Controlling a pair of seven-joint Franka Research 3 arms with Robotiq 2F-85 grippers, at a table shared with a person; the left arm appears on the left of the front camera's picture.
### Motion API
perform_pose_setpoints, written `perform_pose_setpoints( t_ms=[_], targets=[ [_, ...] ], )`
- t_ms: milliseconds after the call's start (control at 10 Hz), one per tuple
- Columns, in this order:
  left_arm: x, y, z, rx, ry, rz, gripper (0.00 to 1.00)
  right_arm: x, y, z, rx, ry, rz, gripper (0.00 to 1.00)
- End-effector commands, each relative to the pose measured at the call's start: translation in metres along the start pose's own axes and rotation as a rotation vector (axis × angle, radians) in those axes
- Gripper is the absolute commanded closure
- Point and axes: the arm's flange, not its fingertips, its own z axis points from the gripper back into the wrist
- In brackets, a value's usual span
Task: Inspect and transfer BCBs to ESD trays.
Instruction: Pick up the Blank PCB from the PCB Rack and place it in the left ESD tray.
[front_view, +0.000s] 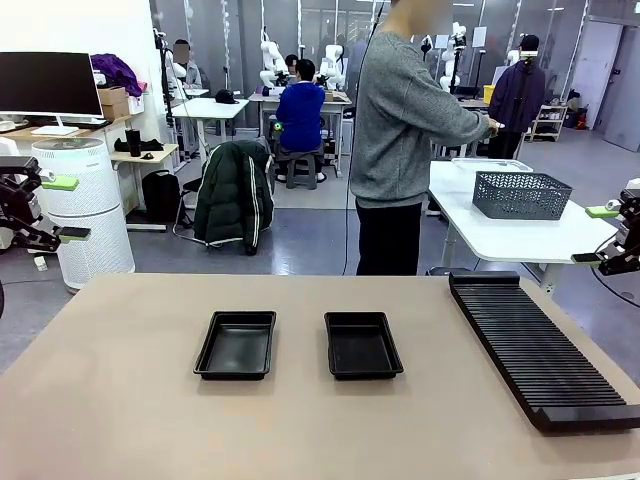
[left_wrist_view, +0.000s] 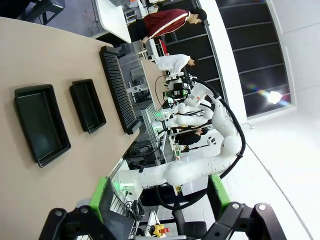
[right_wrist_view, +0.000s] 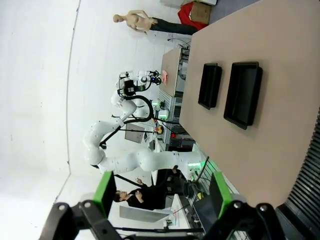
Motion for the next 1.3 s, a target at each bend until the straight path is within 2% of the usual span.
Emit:
perform_pose_setpoints(
  t_ms=[0,800,1200],
  targets=[
    [-0.008,-0.001,0.0,-0.01,-0.04,0.005,0.0,-0.006,0.003,-0.002,0.015,-0.064,-0.105,0.0],
    [-0.029,0.002,-0.005,-0.006,-0.047,0.108,0.0,-0.017,0.005,-0.004,0.035,-0.131,-0.192,0.0],
    [-0.025,0.004,-0.002,-0.011,-0.024,0.094,0.0,-0.017,0.0,0.001,0.025,-0.093,-0.169,0.0]
  ],
)
